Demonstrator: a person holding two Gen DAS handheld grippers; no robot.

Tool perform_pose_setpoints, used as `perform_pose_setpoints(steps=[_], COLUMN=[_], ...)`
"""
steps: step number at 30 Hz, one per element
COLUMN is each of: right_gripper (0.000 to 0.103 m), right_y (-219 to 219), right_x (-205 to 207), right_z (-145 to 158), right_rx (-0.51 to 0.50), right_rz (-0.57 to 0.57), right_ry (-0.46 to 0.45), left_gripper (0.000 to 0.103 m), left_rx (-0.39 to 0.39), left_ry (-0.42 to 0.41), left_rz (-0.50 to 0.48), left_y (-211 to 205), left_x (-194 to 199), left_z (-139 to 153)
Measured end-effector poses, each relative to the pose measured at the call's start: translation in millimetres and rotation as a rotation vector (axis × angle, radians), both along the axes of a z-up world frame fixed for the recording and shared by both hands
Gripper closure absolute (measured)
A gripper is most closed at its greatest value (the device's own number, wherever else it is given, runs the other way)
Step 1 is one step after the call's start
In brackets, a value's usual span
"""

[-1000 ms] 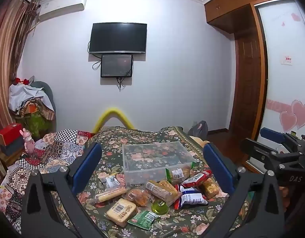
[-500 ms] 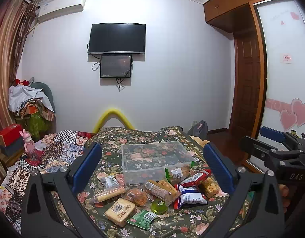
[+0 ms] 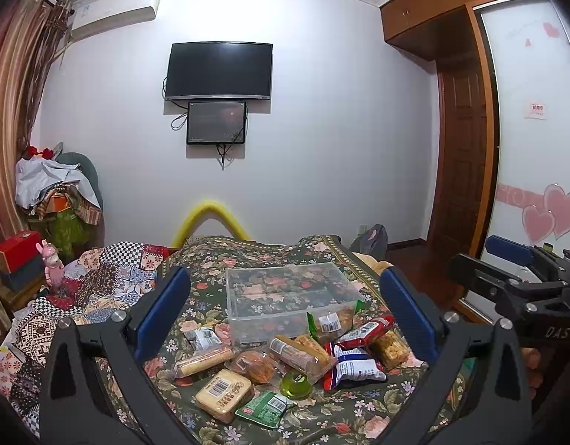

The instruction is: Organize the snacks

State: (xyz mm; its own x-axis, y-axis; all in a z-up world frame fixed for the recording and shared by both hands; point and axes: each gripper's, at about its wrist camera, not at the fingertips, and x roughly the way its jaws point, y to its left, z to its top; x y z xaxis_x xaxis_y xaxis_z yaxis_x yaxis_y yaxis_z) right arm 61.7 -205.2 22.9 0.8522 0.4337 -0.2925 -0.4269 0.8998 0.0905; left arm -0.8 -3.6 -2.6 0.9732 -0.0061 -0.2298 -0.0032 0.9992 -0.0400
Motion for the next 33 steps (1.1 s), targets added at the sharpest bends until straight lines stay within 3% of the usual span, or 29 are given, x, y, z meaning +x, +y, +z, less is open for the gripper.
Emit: perform_pose_setpoints(steps=[33], right_gripper=[0.0], right_y=[1.2], right_x=[-0.2], right_z=[-1.1], right_rx=[0.001], right_rz=[0.004], right_ry=[-0.001], left_gripper=[0.0], left_rx=[-0.017], left_ry=[0.005], left_rz=[0.002], left_y=[1.0], left_x=[-0.2], left_z=[-0.7])
